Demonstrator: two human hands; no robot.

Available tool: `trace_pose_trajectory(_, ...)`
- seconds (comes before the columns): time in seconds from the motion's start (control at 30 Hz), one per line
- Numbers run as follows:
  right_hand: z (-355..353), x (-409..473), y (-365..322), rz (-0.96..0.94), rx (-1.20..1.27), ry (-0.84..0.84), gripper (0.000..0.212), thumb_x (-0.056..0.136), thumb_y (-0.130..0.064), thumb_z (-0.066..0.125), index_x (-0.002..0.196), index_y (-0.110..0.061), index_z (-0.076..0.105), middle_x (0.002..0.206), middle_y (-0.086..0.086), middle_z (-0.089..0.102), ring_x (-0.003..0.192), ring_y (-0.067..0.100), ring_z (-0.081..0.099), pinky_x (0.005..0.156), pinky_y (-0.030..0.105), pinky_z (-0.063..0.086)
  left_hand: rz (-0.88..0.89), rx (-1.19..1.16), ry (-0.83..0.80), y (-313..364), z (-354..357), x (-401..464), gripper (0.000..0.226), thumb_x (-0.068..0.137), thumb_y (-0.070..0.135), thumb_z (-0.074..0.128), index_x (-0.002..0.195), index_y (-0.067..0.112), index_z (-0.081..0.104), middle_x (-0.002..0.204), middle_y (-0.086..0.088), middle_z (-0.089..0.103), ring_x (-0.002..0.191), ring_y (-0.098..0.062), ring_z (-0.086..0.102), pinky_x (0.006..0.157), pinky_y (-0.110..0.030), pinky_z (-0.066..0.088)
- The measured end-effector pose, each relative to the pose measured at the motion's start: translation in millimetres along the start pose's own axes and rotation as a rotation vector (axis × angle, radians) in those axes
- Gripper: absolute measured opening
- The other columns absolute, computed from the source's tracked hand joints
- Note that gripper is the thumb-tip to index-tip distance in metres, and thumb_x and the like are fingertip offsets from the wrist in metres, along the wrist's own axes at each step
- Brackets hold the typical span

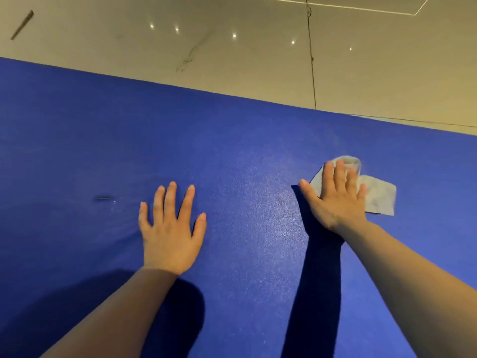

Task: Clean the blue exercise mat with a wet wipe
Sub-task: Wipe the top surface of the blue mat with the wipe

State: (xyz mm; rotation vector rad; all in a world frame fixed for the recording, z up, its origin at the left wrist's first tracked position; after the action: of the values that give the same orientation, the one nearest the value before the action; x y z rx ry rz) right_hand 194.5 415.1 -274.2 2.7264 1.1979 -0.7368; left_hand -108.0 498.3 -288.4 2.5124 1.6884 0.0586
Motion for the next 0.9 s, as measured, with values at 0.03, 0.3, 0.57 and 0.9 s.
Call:
trace_pose_trajectory(0.03, 2, -3, -12, 0.007, 0.024, 0.0, 0.09, 0.087, -0.075, 0.015, 0.156, -0.023, -0.009, 0.162, 0.0, -0.02, 0.148, 0.024, -0.02, 0.118, 0.049, -0.012, 0.014, -0.001, -0.012, -1, -1, 1, 0.062, 0.094, 0.049, 0.029, 0.145, 0.016, 0.045, 0.15, -0.018, 0.039, 0.14, -0.036, 0.03, 0.11, -0.064, 0.022)
trace_pose_trajectory(0.3, 60, -81, -193, -0.504, 0.04, -0.209, 0.078, 0.094, -0.07, 0.014, 0.156, -0.027, -0.003, 0.162, -0.004, -0.021, 0.146, 0.022, -0.026, 0.115, 0.049, -0.02, 0.309, -0.206, -0.006, -27, -17, -86, 0.051, 0.093, 0.04, 0.042, 0.137, 0.015, 0.044, 0.14, -0.015, 0.049, 0.129, -0.029, 0.042, 0.111, -0.045, 0.027)
trace_pose_trajectory(0.57, 68, -91, -132, -0.461, -0.082, -0.148, 0.062, 0.1, -0.059, 0.014, 0.154, -0.037, -0.009, 0.16, -0.012, -0.023, 0.147, 0.015, -0.023, 0.116, 0.047, -0.015, 0.359, -0.122, -0.111, -76, -23, -159, 0.056, 0.104, 0.042, 0.02, 0.135, 0.011, 0.054, 0.145, -0.015, 0.046, 0.135, -0.028, 0.037, 0.115, -0.038, 0.017)
trace_pose_trajectory(0.9, 70, -140, -43, -0.06, 0.0, -0.026, 0.081, 0.095, -0.067, 0.024, 0.157, -0.023, -0.002, 0.163, 0.002, -0.014, 0.149, 0.029, -0.015, 0.119, 0.05, -0.003, 0.283, -0.299, -0.116, -78, -26, -191, 0.058, 0.103, 0.042, 0.021, 0.123, 0.009, 0.064, 0.135, -0.014, 0.056, 0.126, -0.024, 0.043, 0.109, -0.034, 0.026)
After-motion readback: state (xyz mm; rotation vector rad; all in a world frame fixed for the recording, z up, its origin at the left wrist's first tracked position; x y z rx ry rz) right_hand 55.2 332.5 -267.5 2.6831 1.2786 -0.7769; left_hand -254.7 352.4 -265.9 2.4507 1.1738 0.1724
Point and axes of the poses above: each hand's wrist, its own x-axis towards the middle knuckle, its own z-axis out of the palm, y = z × x, the point moved 5 cm from there along x, towards the middle knuckle
